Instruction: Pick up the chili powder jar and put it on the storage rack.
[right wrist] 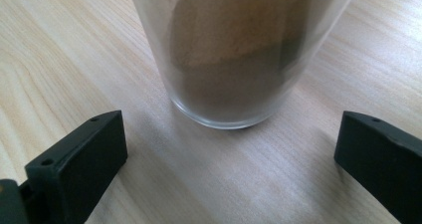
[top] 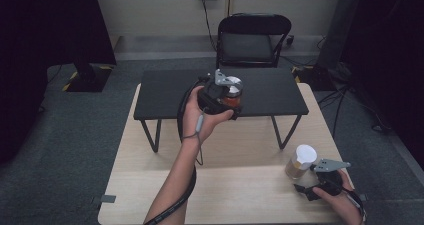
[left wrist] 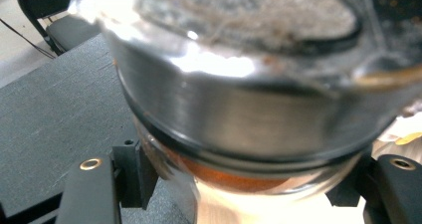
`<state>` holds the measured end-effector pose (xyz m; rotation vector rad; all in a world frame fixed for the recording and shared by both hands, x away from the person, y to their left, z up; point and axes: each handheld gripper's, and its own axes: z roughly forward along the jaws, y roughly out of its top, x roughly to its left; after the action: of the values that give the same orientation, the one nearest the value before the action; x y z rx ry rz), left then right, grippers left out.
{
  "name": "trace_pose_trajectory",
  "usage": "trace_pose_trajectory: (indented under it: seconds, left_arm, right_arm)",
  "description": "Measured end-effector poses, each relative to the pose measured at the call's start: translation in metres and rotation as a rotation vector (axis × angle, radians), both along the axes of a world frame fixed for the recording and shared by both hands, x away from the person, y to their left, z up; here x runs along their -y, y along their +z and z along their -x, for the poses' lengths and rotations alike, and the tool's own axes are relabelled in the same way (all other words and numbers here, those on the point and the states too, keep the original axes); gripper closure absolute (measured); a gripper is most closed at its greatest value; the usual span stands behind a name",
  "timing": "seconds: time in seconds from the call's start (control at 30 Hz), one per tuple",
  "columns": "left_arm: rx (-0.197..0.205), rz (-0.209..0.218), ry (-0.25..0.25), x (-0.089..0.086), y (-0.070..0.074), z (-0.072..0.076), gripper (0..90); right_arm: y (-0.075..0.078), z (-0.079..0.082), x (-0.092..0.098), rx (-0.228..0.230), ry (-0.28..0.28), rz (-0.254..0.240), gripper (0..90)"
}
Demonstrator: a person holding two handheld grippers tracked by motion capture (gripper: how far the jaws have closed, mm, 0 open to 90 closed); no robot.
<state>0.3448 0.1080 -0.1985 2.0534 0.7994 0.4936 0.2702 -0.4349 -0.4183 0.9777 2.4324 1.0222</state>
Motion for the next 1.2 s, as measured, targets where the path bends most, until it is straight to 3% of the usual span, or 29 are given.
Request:
trace_pose_trajectory:
  seconds: [0.57, 0.83, 1.2]
  left_arm:
    - [-0.028, 0.026, 0.069, -0.005, -0.01, -0.017, 30.8]
    - [-0.018, 0.061, 0.107, -0.005, -0.017, -0.02, 30.7]
    - [0.001, 0.073, 0.123, -0.003, -0.02, -0.016, 26.6]
  right_arm:
    - [0.0, 0.0, 0.0, 0.0, 0.0, 0.0, 0.0]
    - [0.0, 0.0, 0.0, 0.0, 0.0, 0.0, 0.0]
    - [0.0, 0.0, 0.0, 0.0, 0.0, 0.0, 0.0]
